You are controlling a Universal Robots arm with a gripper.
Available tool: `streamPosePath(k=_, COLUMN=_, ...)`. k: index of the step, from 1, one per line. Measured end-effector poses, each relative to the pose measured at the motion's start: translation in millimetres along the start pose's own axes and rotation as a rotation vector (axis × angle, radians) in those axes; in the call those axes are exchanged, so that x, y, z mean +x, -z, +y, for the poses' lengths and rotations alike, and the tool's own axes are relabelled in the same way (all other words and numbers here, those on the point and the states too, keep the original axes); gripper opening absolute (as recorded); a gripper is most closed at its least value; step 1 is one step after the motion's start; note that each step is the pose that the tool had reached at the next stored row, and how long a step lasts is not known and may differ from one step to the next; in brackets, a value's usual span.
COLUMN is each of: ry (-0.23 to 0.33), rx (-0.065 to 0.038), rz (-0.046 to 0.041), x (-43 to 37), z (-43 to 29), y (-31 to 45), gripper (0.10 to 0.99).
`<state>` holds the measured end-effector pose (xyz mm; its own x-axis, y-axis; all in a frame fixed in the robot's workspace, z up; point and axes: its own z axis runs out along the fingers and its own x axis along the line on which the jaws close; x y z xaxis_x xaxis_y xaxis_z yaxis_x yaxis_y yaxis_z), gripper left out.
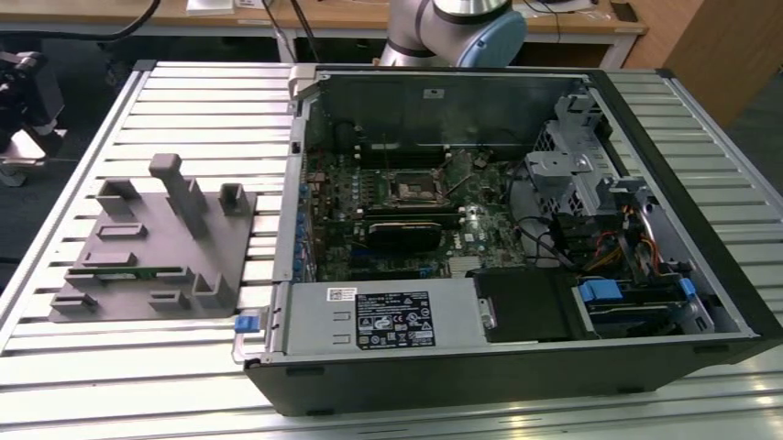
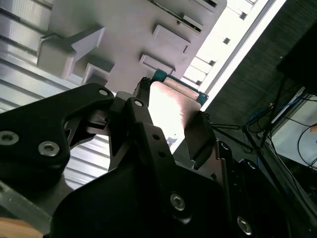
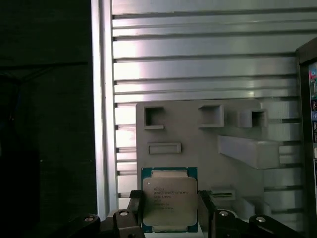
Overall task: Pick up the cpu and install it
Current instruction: 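Pick up the cpu and move it towards the insertion slot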
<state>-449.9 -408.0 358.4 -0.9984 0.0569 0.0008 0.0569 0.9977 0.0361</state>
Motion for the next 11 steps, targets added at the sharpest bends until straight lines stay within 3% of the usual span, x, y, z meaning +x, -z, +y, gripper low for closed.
streamPosePath(k=11, ry=0.000, rx=0.000, rz=0.0000, x=0.0, z=1.2, y=24.4, gripper=0.533)
